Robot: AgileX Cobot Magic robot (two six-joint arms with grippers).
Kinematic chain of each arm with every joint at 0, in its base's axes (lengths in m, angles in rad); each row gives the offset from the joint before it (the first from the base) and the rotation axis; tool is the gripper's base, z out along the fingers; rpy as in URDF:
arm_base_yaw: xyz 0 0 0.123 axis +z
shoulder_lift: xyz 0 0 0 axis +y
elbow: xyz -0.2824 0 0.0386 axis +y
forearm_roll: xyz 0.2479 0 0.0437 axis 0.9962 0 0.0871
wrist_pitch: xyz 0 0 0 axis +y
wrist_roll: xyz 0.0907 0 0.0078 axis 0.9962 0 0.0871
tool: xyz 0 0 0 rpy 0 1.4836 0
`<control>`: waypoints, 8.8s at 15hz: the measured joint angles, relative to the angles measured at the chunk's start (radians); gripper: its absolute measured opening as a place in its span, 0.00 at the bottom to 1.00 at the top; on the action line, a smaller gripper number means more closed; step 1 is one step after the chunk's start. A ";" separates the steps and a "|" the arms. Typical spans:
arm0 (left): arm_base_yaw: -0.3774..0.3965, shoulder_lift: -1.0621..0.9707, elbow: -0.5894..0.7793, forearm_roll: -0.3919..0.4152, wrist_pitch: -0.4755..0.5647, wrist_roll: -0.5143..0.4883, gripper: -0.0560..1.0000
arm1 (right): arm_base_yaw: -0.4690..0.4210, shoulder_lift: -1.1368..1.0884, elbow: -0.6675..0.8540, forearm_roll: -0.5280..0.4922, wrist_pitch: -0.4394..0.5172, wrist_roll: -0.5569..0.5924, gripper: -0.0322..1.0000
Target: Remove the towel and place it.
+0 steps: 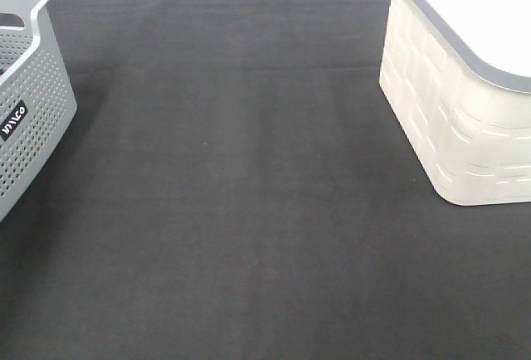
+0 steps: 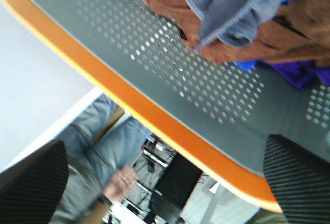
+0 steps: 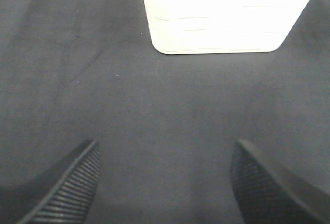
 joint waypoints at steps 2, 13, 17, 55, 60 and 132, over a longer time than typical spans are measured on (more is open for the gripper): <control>0.000 0.072 0.000 0.023 -0.085 0.003 0.97 | 0.000 0.000 0.000 0.000 0.000 0.000 0.70; 0.000 0.251 0.041 -0.009 -0.056 0.125 0.89 | 0.000 0.000 0.000 0.000 0.000 0.000 0.70; 0.000 0.294 0.051 0.033 -0.095 0.113 0.87 | 0.000 0.000 0.000 0.000 0.000 0.000 0.70; -0.005 -0.330 0.046 -0.129 -0.115 -0.154 0.05 | 0.000 0.000 0.000 0.000 0.000 0.000 0.70; -0.005 -0.331 -0.062 -0.280 -0.132 -0.237 0.05 | 0.000 0.000 0.000 0.000 0.000 0.000 0.70; -0.614 0.291 -0.891 -0.894 -0.061 -0.247 0.05 | 0.383 1.573 -0.557 1.437 -0.515 -1.584 0.63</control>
